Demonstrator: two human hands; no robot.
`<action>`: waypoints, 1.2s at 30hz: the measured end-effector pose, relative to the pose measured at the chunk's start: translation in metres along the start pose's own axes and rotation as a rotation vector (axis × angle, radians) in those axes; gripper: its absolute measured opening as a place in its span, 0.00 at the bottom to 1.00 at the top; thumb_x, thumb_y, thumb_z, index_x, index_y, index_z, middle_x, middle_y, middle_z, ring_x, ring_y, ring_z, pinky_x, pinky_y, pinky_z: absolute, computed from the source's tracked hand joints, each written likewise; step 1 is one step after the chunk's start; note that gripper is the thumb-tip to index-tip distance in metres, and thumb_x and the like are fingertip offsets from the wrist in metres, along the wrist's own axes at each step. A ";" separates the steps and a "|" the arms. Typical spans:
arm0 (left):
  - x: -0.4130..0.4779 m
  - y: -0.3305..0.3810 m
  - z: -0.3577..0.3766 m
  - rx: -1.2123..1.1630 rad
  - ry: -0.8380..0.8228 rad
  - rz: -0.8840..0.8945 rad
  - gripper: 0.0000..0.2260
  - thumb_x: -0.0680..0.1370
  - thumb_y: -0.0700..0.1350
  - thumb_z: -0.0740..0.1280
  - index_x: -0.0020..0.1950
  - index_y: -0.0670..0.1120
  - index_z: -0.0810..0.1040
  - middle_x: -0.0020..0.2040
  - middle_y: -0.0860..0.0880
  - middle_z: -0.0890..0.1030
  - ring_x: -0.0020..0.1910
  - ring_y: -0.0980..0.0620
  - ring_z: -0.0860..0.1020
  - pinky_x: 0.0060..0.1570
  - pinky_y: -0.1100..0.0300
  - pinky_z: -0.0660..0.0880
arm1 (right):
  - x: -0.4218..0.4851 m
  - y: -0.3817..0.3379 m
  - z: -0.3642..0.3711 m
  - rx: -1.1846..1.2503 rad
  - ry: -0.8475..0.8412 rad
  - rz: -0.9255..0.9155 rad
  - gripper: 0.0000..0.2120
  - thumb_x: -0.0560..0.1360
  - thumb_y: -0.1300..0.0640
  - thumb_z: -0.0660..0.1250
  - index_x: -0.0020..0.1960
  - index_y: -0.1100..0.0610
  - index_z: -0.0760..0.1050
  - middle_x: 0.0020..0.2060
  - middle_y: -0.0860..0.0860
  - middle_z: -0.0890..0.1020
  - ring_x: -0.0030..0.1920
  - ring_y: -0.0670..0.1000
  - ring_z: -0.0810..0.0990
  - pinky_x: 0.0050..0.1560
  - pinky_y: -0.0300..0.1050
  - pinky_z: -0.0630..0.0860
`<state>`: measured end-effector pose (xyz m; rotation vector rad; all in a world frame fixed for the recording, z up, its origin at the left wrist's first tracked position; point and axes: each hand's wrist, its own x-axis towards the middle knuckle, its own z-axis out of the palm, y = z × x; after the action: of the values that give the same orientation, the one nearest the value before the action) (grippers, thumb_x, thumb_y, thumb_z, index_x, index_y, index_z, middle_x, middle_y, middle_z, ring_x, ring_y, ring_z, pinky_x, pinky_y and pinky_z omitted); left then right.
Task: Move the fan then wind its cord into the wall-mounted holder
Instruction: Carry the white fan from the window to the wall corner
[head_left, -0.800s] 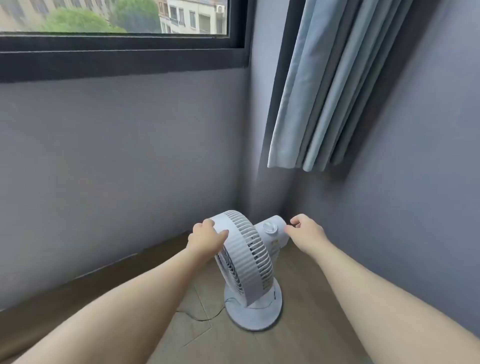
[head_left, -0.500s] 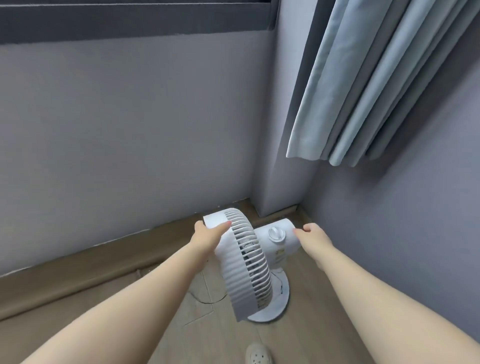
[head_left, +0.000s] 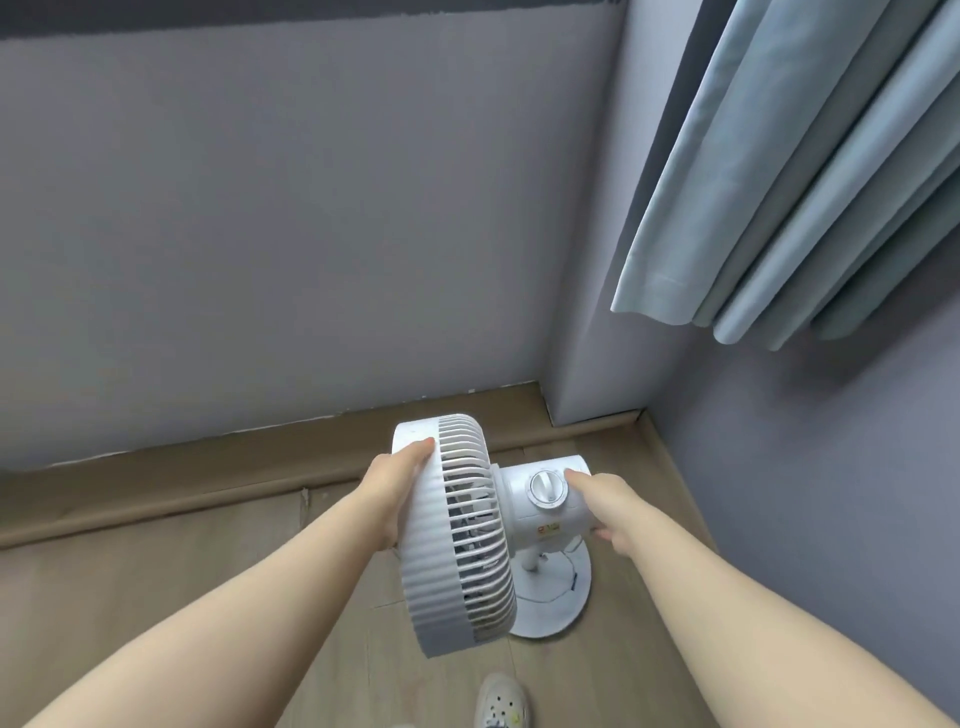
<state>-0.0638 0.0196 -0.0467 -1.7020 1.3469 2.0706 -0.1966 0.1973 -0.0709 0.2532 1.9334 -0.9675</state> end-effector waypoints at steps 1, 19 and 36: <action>-0.001 0.000 0.002 0.012 0.062 0.020 0.37 0.64 0.61 0.69 0.68 0.44 0.69 0.60 0.43 0.80 0.55 0.39 0.80 0.58 0.40 0.75 | 0.000 0.001 0.000 0.013 0.003 0.002 0.27 0.77 0.48 0.60 0.72 0.60 0.63 0.67 0.56 0.70 0.66 0.58 0.71 0.62 0.49 0.69; -0.027 -0.018 -0.024 -0.053 0.043 0.119 0.21 0.77 0.49 0.67 0.67 0.45 0.69 0.58 0.44 0.80 0.50 0.43 0.79 0.46 0.51 0.76 | -0.023 0.032 0.039 0.240 0.108 -0.079 0.14 0.76 0.49 0.63 0.54 0.59 0.72 0.45 0.55 0.77 0.45 0.55 0.74 0.46 0.47 0.70; -0.075 -0.018 -0.067 0.124 0.061 0.442 0.15 0.78 0.45 0.64 0.63 0.43 0.68 0.56 0.49 0.70 0.54 0.50 0.68 0.52 0.55 0.62 | -0.082 0.042 0.070 0.490 0.092 -0.110 0.15 0.77 0.53 0.64 0.58 0.61 0.69 0.43 0.56 0.76 0.42 0.57 0.77 0.48 0.57 0.75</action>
<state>0.0208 0.0141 0.0097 -1.5343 1.9756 2.0953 -0.0839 0.1922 -0.0447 0.4804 1.7802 -1.5218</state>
